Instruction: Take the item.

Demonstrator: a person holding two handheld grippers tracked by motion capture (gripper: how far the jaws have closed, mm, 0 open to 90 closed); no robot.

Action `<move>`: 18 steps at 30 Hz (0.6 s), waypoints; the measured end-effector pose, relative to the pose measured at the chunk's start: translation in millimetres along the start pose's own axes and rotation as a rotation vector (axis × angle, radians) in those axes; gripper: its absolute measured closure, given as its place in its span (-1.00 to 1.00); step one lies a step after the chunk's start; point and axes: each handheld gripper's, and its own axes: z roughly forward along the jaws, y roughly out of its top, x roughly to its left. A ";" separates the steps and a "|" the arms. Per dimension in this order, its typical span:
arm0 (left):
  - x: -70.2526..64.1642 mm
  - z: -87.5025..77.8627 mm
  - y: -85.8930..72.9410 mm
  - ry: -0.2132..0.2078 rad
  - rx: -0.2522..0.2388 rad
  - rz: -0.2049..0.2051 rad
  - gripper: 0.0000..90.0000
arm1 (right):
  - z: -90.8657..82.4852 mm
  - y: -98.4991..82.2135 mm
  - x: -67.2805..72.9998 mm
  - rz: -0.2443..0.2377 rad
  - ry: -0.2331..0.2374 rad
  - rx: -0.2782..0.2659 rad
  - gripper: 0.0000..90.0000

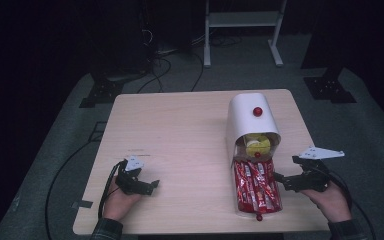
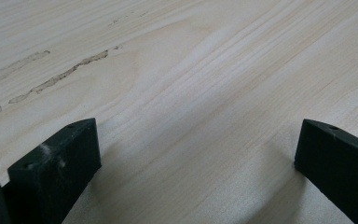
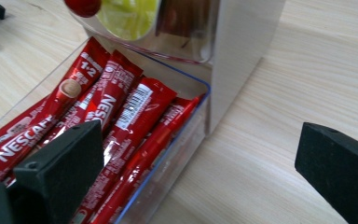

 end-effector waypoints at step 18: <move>0.0 0.0 0.0 0.000 0.000 0.000 -1.00 | -0.3 5.4 16.0 -0.041 0.048 -0.006 -0.99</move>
